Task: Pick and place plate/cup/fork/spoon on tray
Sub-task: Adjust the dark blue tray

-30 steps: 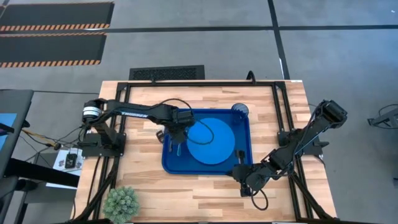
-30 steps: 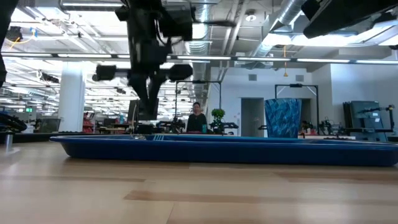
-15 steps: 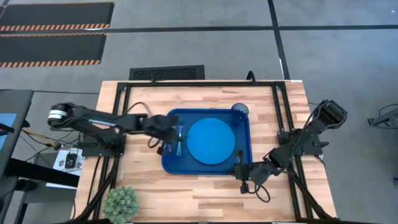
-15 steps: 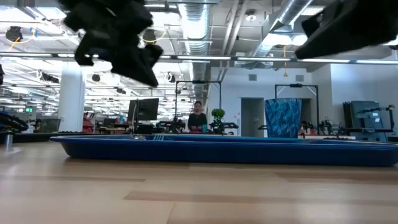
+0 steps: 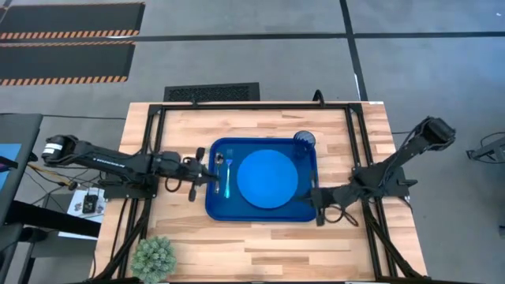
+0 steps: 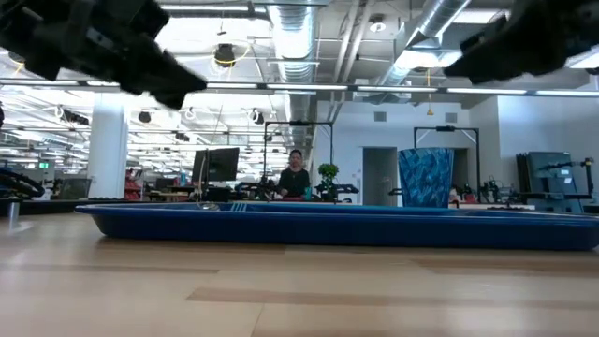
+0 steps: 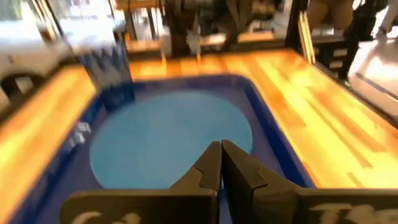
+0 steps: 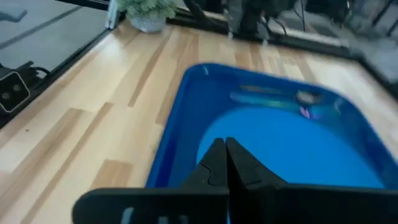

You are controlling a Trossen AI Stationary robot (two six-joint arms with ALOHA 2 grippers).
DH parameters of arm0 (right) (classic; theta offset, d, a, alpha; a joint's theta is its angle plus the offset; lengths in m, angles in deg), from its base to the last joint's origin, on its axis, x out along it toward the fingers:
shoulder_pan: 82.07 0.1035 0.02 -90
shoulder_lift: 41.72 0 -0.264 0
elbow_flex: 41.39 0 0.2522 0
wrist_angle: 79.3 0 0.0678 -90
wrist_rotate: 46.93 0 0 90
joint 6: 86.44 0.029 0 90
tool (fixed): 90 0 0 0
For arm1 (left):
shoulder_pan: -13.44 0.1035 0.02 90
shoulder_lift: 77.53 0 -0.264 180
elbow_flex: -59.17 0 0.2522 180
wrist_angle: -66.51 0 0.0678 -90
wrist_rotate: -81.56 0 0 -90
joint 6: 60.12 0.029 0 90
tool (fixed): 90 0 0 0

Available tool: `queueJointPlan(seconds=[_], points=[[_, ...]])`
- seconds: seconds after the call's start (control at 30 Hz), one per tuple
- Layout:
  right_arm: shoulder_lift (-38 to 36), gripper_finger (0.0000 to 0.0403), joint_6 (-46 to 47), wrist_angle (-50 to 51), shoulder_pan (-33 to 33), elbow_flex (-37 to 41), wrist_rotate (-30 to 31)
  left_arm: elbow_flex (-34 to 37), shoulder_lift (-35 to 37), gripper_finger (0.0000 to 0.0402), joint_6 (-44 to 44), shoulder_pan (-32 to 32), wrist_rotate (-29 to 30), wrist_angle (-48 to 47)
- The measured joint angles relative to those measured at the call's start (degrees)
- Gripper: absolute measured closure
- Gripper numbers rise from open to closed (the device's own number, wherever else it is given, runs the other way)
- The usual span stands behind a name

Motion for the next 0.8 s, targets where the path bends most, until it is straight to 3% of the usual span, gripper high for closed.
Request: queueJointPlan(seconds=[0.27, 0.5, 0.63, 0.8], points=[[-6.59, 0.0401, 10.82, 4.46, 3.33, 5.78, 1.97, -0.15, 2.03, 0.0401, -6.63, -5.9, -0.52, -21.06], [-6.52, 0.0401, 12.24, 5.54, 6.86, 5.83, 5.65, -3.33, -1.12, 0.0401, -24.74, -14.9, 3.44, -40.49], [-6.53, 0.0401, 12.29, 5.44, 7.09, 5.83, 5.75, -3.4, -5.15, 0.0401, -31.33, -17.84, 6.88, -42.23], [-6.53, 0.0401, 12.34, 5.32, 7.09, 5.83, 5.99, -3.4, -11.04, 0.0401, -31.92, -18.71, 9.16, -35.48]])
